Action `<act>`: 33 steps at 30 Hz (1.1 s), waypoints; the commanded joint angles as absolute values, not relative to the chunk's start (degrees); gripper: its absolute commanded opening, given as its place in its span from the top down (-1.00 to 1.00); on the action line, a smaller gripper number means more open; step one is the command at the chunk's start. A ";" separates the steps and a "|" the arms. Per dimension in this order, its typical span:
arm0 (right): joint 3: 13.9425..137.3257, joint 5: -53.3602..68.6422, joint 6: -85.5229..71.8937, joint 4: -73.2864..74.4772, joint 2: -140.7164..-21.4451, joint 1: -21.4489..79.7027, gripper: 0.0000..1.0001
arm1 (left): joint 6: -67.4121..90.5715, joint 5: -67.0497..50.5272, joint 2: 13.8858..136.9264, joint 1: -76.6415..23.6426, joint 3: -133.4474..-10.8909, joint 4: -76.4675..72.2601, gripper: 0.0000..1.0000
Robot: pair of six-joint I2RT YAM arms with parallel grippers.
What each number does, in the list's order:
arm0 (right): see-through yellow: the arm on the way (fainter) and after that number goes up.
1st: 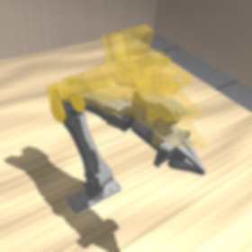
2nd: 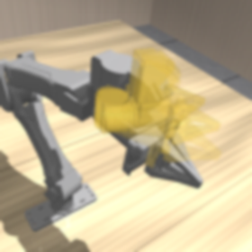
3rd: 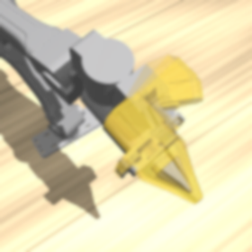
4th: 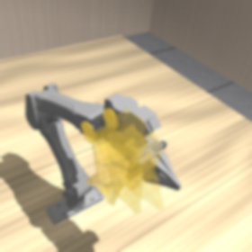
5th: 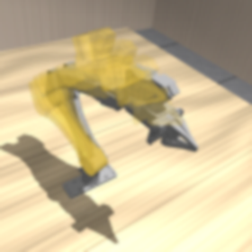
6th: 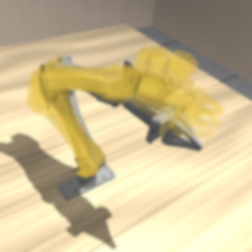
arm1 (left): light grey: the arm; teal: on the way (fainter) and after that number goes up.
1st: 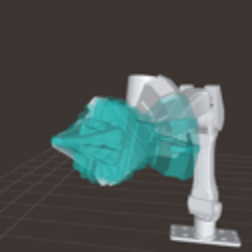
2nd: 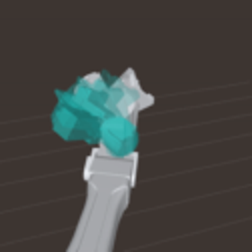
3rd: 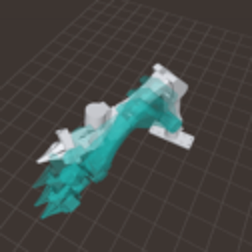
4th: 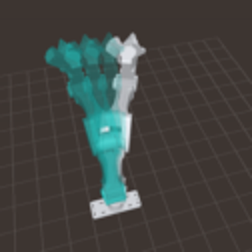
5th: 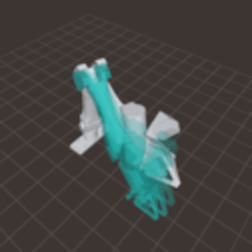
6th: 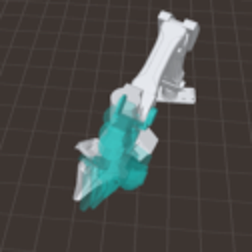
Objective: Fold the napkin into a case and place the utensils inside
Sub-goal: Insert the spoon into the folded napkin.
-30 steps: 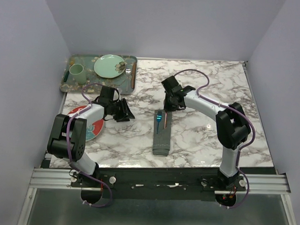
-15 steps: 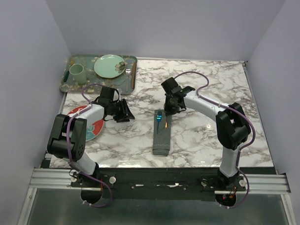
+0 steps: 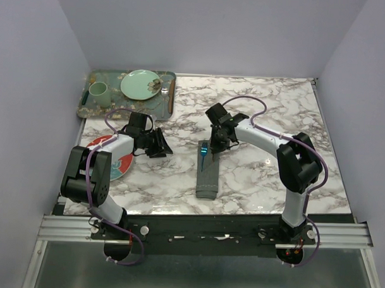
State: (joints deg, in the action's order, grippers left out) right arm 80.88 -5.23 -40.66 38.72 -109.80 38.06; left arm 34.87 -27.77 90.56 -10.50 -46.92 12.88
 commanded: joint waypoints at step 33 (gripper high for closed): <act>78.84 -2.90 -44.30 40.61 -106.61 39.46 0.12 | 34.28 -28.83 89.48 -10.81 -45.88 10.46 0.03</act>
